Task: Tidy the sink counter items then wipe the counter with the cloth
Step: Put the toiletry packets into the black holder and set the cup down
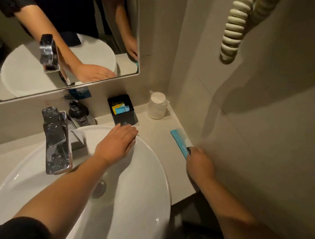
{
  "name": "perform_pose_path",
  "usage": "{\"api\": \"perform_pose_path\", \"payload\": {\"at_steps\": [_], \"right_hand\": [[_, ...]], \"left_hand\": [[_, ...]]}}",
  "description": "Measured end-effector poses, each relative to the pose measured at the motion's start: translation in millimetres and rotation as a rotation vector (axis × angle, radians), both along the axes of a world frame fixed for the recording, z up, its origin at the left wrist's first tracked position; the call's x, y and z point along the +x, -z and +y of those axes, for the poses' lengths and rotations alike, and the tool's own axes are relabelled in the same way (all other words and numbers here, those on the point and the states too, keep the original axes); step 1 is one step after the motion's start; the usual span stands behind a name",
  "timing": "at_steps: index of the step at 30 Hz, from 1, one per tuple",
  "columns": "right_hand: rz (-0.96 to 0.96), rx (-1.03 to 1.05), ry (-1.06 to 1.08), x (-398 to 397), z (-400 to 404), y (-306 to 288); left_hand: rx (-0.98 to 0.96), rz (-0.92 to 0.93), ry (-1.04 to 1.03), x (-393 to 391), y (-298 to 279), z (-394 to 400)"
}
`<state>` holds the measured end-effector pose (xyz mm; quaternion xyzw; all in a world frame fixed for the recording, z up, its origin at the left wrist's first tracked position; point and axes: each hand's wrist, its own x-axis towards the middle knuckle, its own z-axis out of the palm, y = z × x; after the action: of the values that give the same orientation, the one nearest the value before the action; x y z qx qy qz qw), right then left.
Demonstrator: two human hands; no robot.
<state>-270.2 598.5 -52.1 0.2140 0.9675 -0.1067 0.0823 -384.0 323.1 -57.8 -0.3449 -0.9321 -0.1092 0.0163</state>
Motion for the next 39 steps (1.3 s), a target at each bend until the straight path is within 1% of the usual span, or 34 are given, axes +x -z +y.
{"api": "perform_pose_path", "payload": {"at_steps": [3,5,13,17,22,27,29,32,34,37,39], "right_hand": [[-0.106,0.139,-0.072,-4,-4,0],[-0.123,0.163,-0.075,-8,-6,2],[-0.104,0.128,-0.089,-9,-11,9],[-0.094,0.086,-0.045,-11,-8,10],[-0.082,-0.045,0.078,-22,-10,9],[-0.063,-0.142,0.090,-31,-6,5],[-0.038,-0.236,0.123,-33,-1,-2],[0.019,-0.394,0.156,-42,4,-28],[0.099,-0.535,0.153,-53,1,-57],[0.195,-0.710,0.051,-79,-22,-110],[0.292,-0.862,-0.037,-101,-45,-137]], "left_hand": [[0.005,-0.007,-0.009,1,0,1],[0.001,-0.016,-0.014,1,-1,0],[0.014,-0.044,-0.017,3,-2,0],[0.017,-0.036,-0.017,4,-2,0],[0.020,-0.031,-0.016,4,-2,1],[0.015,-0.028,-0.022,4,-2,1],[0.013,-0.033,-0.024,4,-2,0],[0.014,-0.028,-0.018,5,-5,1],[0.020,-0.025,-0.012,6,-8,2],[0.029,-0.032,-0.015,6,-10,1],[0.034,-0.038,-0.012,6,-10,1]]}}
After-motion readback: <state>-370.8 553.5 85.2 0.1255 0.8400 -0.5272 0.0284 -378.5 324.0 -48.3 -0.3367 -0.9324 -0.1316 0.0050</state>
